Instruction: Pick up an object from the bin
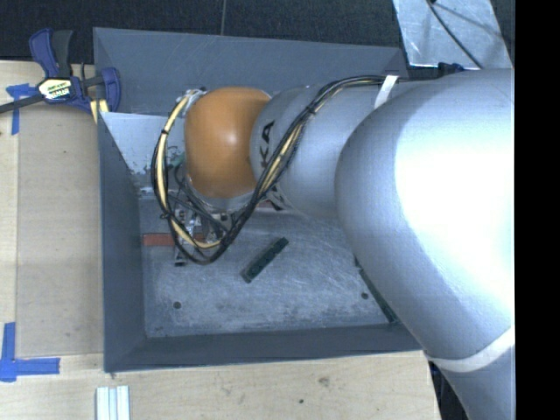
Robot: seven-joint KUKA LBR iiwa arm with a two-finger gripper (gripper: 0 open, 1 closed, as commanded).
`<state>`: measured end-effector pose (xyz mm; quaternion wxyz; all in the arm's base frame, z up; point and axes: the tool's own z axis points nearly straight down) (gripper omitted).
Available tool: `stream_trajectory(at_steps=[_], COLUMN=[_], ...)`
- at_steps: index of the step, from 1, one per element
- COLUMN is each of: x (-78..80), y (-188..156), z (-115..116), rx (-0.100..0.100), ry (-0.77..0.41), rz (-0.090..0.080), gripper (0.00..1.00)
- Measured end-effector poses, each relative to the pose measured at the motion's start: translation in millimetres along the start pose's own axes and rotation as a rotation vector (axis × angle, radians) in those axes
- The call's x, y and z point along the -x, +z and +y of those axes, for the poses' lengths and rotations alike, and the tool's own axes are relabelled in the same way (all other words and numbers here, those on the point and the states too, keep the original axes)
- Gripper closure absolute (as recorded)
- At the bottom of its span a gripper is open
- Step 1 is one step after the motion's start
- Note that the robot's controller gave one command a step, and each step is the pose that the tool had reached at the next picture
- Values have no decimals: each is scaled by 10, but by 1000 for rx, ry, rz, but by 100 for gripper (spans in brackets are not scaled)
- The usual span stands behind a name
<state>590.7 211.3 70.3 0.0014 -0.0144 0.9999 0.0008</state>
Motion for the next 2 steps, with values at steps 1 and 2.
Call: stream_trajectory(at_steps=[1,2], x=[214,187], y=[-1252,-2025], z=[223,227], rx=[2,2], ry=[-124,-135], rz=[-10,-10], gripper=[100,100])
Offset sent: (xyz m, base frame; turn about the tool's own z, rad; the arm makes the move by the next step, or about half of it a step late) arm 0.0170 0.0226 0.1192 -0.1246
